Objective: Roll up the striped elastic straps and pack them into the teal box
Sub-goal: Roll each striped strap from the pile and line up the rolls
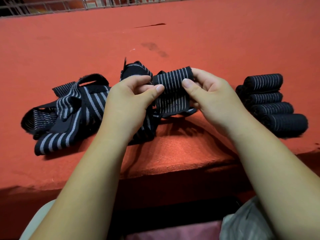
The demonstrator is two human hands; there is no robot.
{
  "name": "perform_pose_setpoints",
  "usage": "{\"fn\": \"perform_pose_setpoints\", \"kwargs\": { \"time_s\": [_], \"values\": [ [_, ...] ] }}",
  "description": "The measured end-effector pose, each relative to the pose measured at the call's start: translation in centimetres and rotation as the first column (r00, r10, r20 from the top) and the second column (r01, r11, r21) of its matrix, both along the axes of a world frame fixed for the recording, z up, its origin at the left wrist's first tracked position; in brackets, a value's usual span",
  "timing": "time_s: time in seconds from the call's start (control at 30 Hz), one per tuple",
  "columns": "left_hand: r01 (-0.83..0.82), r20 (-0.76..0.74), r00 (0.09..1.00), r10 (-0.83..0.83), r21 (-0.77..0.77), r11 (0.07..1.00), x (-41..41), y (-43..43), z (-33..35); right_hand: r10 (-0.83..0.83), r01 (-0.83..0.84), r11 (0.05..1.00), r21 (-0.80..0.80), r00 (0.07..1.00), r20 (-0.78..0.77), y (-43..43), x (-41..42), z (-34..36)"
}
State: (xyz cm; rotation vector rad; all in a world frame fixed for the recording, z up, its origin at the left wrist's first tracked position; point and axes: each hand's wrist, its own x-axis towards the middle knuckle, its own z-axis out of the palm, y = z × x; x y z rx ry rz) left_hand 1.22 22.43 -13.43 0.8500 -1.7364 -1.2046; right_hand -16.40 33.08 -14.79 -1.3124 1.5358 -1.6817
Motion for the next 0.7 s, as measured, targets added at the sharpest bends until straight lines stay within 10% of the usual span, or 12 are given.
{"fn": "perform_pose_setpoints", "kwargs": {
  "time_s": [0.33,0.7],
  "values": [
    [0.202,-0.218,0.962,-0.162,0.173,0.964,0.5,0.0,0.5,-0.141,0.147,0.989,0.02,0.972,-0.189,0.5,-0.2,0.5],
    [0.213,-0.101,0.975,-0.197,0.187,0.959,1.2,0.2,0.6,0.004,-0.004,1.0,-0.001,0.995,-0.102,0.4,-0.6,-0.4]
  ]
}}
